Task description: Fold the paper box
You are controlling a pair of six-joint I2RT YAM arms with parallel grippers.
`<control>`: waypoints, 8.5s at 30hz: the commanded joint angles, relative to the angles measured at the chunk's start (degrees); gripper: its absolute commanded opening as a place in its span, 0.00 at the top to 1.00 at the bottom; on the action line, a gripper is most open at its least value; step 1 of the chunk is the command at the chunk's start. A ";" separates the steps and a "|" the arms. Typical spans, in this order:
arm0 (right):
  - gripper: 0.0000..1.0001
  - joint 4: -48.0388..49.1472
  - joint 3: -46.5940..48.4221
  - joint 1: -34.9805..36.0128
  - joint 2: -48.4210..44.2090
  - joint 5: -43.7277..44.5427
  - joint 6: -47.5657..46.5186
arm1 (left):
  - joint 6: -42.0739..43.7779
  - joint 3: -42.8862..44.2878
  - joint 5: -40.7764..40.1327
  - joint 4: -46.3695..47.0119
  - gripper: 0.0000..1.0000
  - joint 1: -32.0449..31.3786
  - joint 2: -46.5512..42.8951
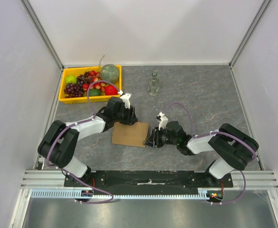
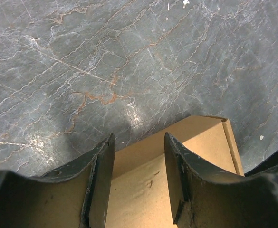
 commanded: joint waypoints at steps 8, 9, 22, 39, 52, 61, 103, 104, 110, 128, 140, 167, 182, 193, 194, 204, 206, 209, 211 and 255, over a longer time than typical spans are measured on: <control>0.67 3.69 0.81 -0.01 0.42 -3.29 7.93 | -1.08 -1.14 1.24 -3.47 0.48 -0.50 2.00; 0.67 3.69 0.81 -0.10 0.59 -3.47 8.72 | -1.08 -1.23 1.24 -3.47 0.48 -0.50 2.00; 0.73 14.75 -1.38 -2.47 4.98 -8.47 19.62 | -1.08 -1.76 1.16 -3.21 0.48 -0.41 2.00; 0.76 31.91 -4.38 -4.05 7.98 -12.08 30.52 | -1.25 -1.85 1.24 -3.03 0.48 -0.50 2.17; 0.77 34.79 -4.82 -4.40 10.52 -12.43 32.10 | -1.17 -1.85 1.07 -3.03 0.48 -0.50 2.09; 0.76 39.03 -5.08 -4.32 12.99 -13.58 34.31 | -1.25 -2.28 0.80 -3.03 0.48 -0.59 1.91; 0.43 -10.07 -2.45 -4.32 -11.43 -1.73 10.77 | -2.92 -3.69 -3.85 -2.42 0.49 -1.29 -1.08; 0.43 -12.72 -2.01 -4.32 -13.36 -0.58 9.45 | -2.92 -3.61 -4.20 -2.42 0.50 -1.29 -1.17; 0.39 -21.00 -0.51 -4.49 -17.07 2.94 4.95 | -3.98 -3.87 -6.05 -2.50 0.50 -1.29 -2.22; 0.31 -20.39 0.89 -4.40 -17.42 3.90 -4.36 | -25.75 -14.58 -28.98 -25.07 0.55 -1.38 -42.28; 0.64 -33.39 17.67 -4.40 -7.33 20.97 -12.45 | -41.85 -13.27 -37.17 -51.90 0.98 -3.40 -51.97; 0.78 -39.11 22.96 -3.70 -1.69 7.68 -15.00 | -36.51 -16.80 -28.29 -21.67 0.98 -13.42 -26.05; 0.69 -43.85 20.77 -7.83 -7.92 25.78 -14.82 | -23.93 -3.86 -27.93 -15.33 0.98 -8.50 -8.98; 0.62 -49.13 13.30 -8.98 -20.23 28.35 -11.67 | -21.22 -5.02 -33.21 -25.45 0.98 -7.44 -27.87; 0.64 -49.13 12.42 -8.98 -21.19 26.87 -10.70 | -18.94 -3.71 -32.34 -24.14 0.98 -7.53 -29.19; 0.87 -40.01 -3.04 -8.98 -33.23 15.53 6.25 | -6.44 0.27 -11.09 -2.09 0.98 -7.62 -16.74; 0.90 -34.74 -7.95 -8.97 -35.34 13.94 11.08 | -6.61 -0.70 -8.08 1.17 0.98 -7.62 -13.75; 0.94 -27.01 -12.98 -8.89 -36.14 11.74 16.45 | -6.70 -1.49 -5.97 4.52 0.98 -7.53 -9.53; 0.95 -21.91 -15.61 -8.89 -35.71 11.03 19.09 | -6.61 -1.58 -5.09 5.84 0.98 -7.62 -7.77; 1.00 9.91 -25.73 3.59 -12.34 30.72 34.21 | -6.88 -4.75 -1.57 8.22 0.98 -9.90 -1.34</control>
